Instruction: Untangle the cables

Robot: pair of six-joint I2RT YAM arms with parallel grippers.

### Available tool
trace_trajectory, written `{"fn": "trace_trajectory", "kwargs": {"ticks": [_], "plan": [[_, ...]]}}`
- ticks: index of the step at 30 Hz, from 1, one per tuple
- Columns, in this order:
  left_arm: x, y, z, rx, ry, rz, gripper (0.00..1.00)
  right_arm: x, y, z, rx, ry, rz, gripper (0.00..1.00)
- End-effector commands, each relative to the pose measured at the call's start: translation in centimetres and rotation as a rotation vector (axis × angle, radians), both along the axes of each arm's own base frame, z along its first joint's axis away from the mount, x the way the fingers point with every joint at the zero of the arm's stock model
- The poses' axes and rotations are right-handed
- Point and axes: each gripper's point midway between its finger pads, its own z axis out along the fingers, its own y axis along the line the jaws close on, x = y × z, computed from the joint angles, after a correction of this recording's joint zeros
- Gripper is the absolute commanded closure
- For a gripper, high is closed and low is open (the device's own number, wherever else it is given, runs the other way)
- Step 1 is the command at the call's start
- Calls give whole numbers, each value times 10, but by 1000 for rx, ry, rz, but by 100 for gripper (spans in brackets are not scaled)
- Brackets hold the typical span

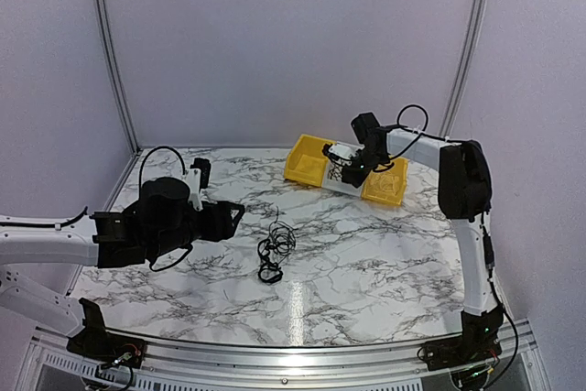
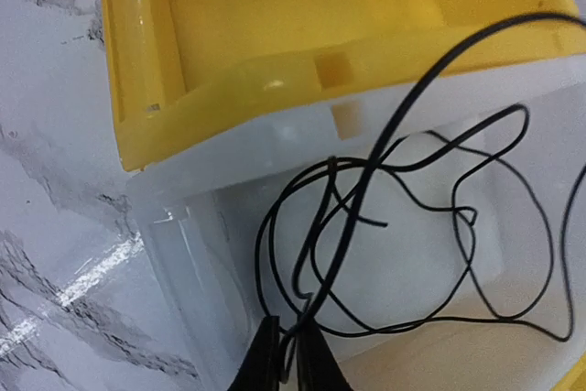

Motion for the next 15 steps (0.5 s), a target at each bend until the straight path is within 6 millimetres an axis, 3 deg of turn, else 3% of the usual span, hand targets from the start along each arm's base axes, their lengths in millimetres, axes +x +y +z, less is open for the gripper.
{"fn": "trace_trajectory", "kwargs": {"ticks": [1,8,11,15], "plan": [[0,-4,3,-10,-16,-12,30,-1,-4,42,-15,-68,-8,83],[-2,4,0,-7,-16,7,30,-19,-7,124,29,-146,6,61],[-3,7,-9,12,6,18,30,-26,-5,139,56,-155,21,56],[-1,4,-17,48,41,17,30,-22,-1,133,75,-137,8,57]]}}
